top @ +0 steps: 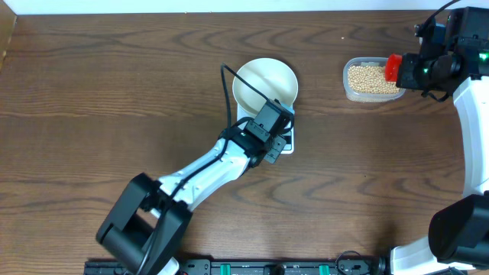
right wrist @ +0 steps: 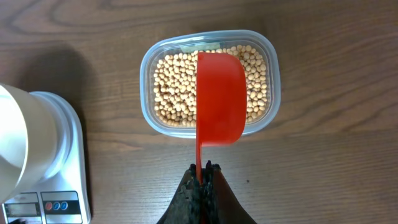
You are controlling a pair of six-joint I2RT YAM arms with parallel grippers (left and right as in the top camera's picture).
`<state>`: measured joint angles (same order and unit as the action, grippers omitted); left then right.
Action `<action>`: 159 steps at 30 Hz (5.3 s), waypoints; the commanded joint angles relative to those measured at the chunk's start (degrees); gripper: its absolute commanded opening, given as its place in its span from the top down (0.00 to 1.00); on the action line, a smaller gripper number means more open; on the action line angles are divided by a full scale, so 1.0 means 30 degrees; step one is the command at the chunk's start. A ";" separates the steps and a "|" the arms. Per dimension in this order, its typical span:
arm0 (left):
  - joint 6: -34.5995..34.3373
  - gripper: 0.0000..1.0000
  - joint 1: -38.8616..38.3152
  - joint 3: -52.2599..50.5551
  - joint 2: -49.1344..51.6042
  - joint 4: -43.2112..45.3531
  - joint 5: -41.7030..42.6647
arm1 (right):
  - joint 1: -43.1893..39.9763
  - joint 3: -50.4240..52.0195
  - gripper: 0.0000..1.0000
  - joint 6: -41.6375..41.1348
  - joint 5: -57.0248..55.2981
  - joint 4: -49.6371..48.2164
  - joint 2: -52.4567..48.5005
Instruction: Scoop item into bowl and weigh 50g on scale
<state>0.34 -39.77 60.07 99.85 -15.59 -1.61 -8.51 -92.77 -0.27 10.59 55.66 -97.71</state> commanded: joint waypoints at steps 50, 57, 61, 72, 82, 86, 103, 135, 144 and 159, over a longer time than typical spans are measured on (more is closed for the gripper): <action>0.0517 0.93 0.0889 0.0000 0.2550 0.1450 0.0335 | -0.0102 0.0124 0.99 0.0845 -0.0058 0.0699 -0.0044; 0.0517 0.93 0.0889 0.0000 0.2550 0.1450 0.0401 | -0.0102 0.0124 0.99 0.0845 -0.0073 0.0758 -0.0044; 0.0525 0.93 0.0889 0.0000 0.2550 0.1443 0.0590 | -0.0102 0.0124 0.98 0.0845 -0.0160 0.0794 -0.0044; 0.0532 0.93 0.0889 0.0000 0.2550 0.1443 0.0758 | -0.0102 0.0124 0.99 0.0845 -0.0495 0.0984 -0.0044; 0.1260 0.93 0.0423 0.0000 0.2550 0.1443 0.0823 | -0.0102 0.0124 0.98 0.0845 -0.0495 0.1071 -0.0044; 0.1399 0.93 0.0299 -0.0007 0.2550 0.1384 0.0801 | -0.0102 0.0124 0.98 0.0845 -0.0495 0.1173 -0.0044; 0.1377 0.93 0.0321 -0.1144 0.2594 0.1698 0.0248 | -0.0102 0.0124 0.98 0.0845 -0.0488 0.1326 -0.0044; 0.0809 0.93 0.0568 -0.1268 0.3424 0.1741 -0.1727 | -0.0102 0.0124 0.98 0.0845 -0.0495 0.1464 -0.0044; 0.0816 0.93 0.0568 -0.1268 0.3424 0.1763 -0.1792 | -0.0102 0.0124 0.98 0.0845 -0.0495 0.1464 -0.0044; 0.0809 0.93 0.0568 -0.1268 0.3424 0.2033 -0.1778 | -0.0102 0.0124 0.99 0.0845 -0.0495 0.1464 -0.0044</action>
<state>3.01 -38.96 59.00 106.21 -7.84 -4.08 -8.49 -92.77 1.34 9.34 60.05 -97.71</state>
